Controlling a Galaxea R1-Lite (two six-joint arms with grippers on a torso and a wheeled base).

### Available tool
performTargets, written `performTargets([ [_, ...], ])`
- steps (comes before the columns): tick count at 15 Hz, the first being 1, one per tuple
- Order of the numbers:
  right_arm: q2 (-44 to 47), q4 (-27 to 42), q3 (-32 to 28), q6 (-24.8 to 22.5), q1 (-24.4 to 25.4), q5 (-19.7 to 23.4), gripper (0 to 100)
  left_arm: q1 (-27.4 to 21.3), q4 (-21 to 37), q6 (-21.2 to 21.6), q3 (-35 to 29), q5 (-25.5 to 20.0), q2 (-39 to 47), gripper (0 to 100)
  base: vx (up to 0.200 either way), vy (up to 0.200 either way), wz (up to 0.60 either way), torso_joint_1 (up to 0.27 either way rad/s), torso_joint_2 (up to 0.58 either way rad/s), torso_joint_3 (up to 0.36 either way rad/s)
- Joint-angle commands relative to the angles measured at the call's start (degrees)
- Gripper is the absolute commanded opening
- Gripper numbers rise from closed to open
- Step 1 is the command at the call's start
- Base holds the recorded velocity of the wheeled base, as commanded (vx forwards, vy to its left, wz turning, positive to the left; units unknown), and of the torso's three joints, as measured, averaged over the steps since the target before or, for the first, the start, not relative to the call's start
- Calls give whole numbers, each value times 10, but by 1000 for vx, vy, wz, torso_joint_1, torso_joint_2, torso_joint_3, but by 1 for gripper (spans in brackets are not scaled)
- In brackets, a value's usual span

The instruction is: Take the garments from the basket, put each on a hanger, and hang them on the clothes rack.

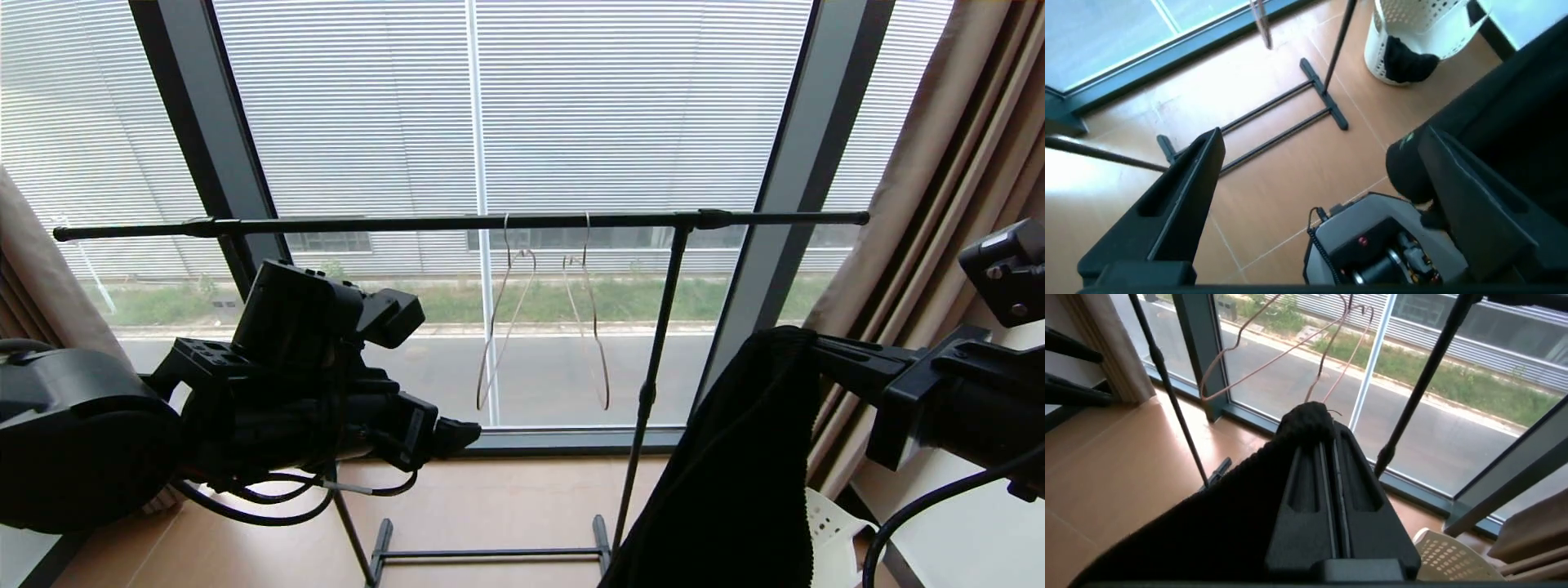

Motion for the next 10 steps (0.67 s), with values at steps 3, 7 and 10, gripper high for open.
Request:
performTargets([
  [3,13,0,0,0,0,0,0,0,-34,2,-1,0,28,100,67,0,0,2,1,2],
  [7,16,0,6,-23,0,1,0,-3,-45,-1,-58,40,90,100,0,0,0,0,0,0],
  [10,17,0,6,-25,-1,1,0,-7,-41,-2,-120,64,144,100,0,0,0,0,0,0],
])
